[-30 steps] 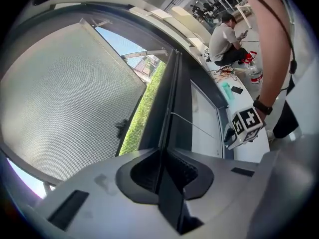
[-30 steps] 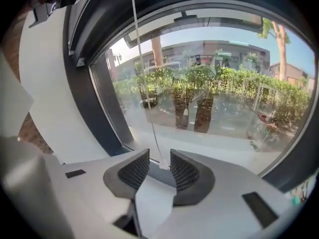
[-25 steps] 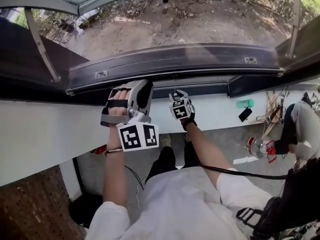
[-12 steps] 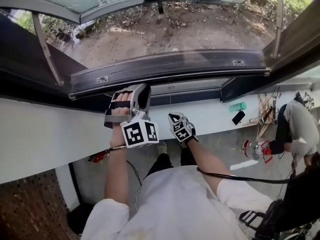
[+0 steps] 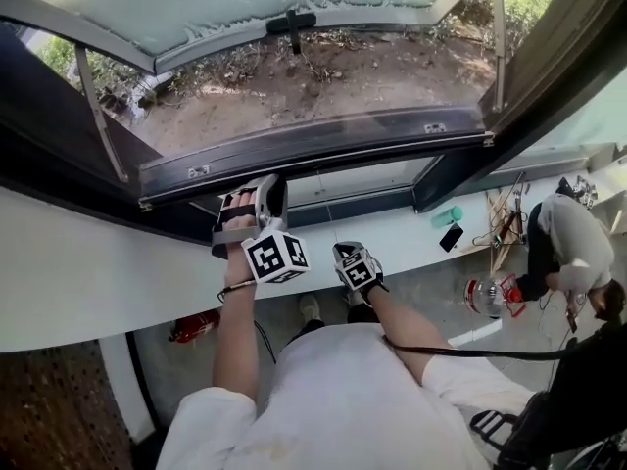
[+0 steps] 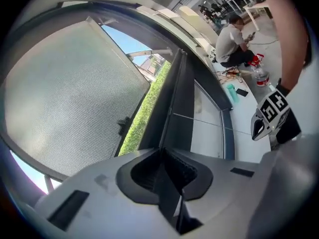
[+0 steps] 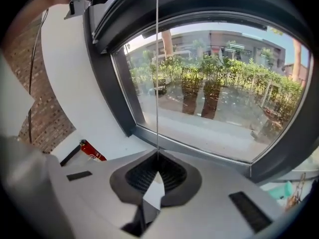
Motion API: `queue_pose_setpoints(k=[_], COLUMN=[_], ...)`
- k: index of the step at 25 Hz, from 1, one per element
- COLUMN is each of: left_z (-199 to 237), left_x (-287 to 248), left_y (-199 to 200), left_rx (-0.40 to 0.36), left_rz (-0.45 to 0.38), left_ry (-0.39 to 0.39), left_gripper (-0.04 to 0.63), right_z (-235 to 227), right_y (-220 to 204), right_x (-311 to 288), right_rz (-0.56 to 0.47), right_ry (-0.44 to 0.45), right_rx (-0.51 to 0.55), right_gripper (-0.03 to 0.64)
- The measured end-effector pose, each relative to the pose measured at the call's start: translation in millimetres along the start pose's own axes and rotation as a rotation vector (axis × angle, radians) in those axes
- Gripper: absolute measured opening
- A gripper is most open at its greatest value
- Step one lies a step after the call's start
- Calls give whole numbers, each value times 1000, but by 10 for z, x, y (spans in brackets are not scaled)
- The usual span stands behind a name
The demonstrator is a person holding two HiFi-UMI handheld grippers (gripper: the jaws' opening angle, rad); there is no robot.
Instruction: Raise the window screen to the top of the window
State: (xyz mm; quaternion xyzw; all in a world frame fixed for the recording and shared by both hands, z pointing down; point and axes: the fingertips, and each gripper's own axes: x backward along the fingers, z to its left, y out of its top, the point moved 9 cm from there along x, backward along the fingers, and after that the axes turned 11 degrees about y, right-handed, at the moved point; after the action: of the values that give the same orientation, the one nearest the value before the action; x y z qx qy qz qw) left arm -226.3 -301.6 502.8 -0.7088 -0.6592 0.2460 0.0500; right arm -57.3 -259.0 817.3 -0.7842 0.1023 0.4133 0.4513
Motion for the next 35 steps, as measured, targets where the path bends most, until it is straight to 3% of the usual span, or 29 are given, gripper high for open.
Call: queue_pose_setpoints(k=[2, 7, 17, 24, 35], left_z=[22, 0, 64, 130, 274], left_x=[0, 8, 37, 60, 129], left_y=[4, 10, 30, 30, 73], left_rx=[-10, 119, 174, 257, 328], left_rz=[6, 11, 30, 11, -39], left_ry=[0, 37, 33, 5, 42], left_gripper=[26, 26, 28, 32, 40], right_z=[73, 197, 68, 44, 12], right_y=[22, 6, -10, 33, 220], right_x=[41, 73, 216, 231, 255], right_rz=[-14, -31, -50, -59, -105], right_ry=[7, 4, -20, -12, -9], right_rx=[-17, -10, -35, -18, 5], right_gripper=[2, 2, 2, 2, 2])
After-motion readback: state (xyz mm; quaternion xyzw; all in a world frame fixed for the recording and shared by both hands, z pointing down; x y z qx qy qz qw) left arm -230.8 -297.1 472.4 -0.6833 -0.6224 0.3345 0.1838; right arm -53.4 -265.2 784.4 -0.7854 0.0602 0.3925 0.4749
